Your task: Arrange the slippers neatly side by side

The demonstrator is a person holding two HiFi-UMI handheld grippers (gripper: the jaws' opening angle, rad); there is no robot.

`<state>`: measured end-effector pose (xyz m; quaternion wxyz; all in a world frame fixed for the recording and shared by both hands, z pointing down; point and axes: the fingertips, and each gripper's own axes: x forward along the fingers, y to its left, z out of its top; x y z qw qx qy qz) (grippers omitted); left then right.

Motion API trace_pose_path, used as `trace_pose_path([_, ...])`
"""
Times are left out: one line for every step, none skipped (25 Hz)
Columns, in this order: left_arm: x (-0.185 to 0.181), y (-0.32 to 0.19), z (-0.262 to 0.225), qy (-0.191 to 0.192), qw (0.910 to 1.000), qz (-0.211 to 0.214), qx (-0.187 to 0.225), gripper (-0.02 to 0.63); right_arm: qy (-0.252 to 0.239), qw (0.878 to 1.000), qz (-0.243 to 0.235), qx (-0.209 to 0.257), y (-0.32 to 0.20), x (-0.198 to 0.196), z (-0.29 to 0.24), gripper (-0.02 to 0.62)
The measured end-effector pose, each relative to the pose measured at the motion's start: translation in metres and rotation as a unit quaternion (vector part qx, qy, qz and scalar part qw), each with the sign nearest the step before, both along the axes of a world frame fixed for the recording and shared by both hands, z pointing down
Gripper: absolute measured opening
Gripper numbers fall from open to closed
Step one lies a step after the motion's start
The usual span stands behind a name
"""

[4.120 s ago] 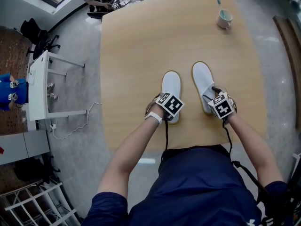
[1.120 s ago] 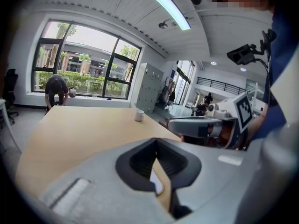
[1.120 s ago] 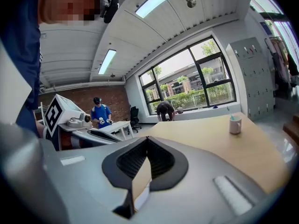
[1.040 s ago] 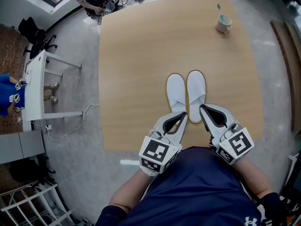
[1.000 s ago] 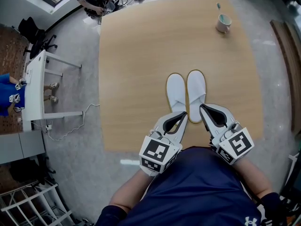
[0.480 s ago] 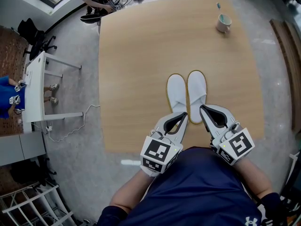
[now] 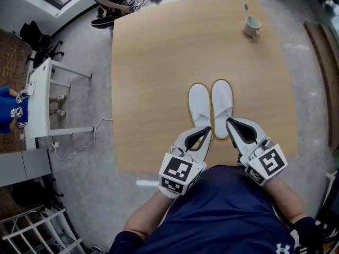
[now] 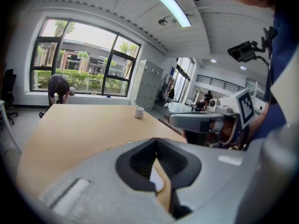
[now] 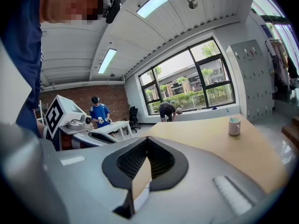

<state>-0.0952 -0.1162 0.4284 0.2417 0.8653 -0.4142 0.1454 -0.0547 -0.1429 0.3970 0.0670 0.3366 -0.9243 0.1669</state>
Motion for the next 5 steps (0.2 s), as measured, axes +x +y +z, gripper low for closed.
trace_pose_path([-0.0021, -0.0005, 0.0014, -0.003, 1.0000, -0.001, 0.003, 0.005, 0.000, 1.000, 0.000, 0.000, -0.0005, -0.0004, 0.0000, 0.011])
trace_pose_path([-0.0034, -0.0008, 0.0021, -0.005, 1.0000, -0.002, 0.004, 0.005, 0.000, 1.000, 0.002, -0.002, -0.0009, -0.0007, 0.0000, 0.011])
trace_pose_path([-0.0034, -0.0006, 0.0021, -0.004, 1.0000, -0.001, 0.002, 0.005, -0.001, 1.000, 0.003, -0.003, -0.0013, -0.0009, 0.0000, 0.011])
trace_pose_path([-0.0029, -0.0002, 0.0019, -0.002, 1.0000, -0.001, 0.000, 0.005, -0.002, 1.000, 0.005, -0.005, -0.0015, -0.0009, 0.0001, 0.011])
trace_pose_path([-0.0023, 0.0003, 0.0016, 0.000, 1.0000, 0.000, -0.003, 0.005, -0.003, 1.000, 0.007, -0.007, -0.0018, -0.0009, 0.0002, 0.011])
